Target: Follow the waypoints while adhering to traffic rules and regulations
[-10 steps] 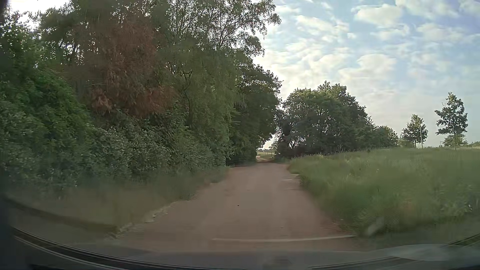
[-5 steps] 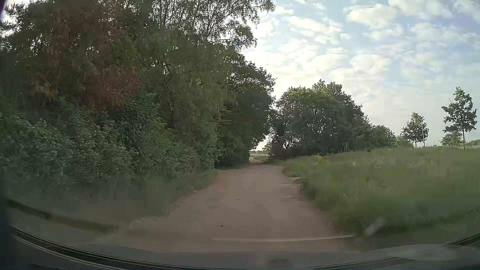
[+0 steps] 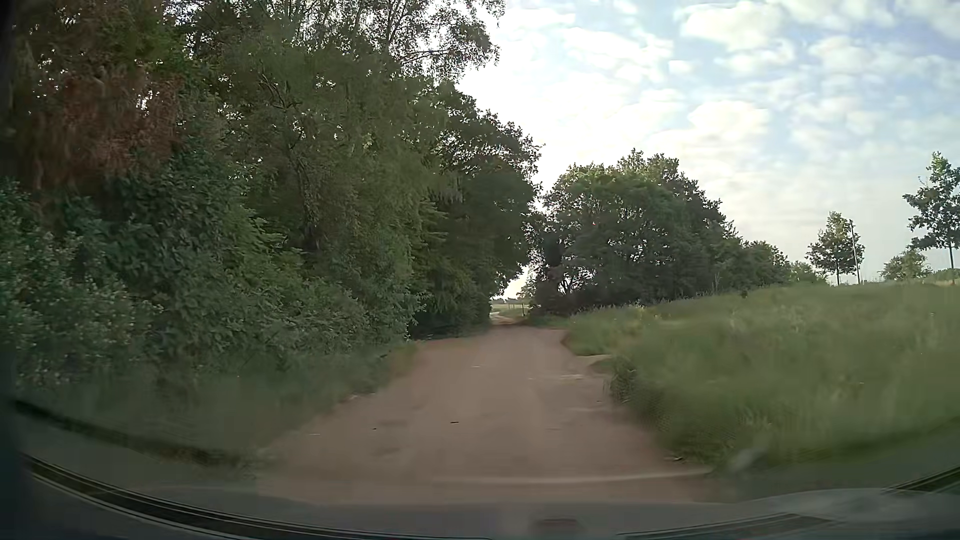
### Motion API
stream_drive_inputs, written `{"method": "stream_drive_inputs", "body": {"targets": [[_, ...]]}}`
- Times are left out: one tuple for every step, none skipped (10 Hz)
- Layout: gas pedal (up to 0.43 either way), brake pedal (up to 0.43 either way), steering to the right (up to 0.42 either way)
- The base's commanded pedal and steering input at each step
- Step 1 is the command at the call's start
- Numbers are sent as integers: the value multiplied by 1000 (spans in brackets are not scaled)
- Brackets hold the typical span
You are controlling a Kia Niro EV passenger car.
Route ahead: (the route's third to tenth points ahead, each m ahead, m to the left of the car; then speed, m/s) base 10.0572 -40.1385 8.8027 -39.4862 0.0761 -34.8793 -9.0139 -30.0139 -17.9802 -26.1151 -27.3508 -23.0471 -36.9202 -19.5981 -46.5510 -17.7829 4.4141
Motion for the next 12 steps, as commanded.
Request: {"method": "stream_drive_inputs", "body": {"targets": [[0, 30, 0], [0, 30, -8], [0, 30, -11], [0, 30, -12], [0, 30, -16], [0, 30, -17], [0, 30, -18], [0, 30, -17], [0, 30, -13], [0, 30, -3], [0, 30, 6], [0, 30, 20]]}}
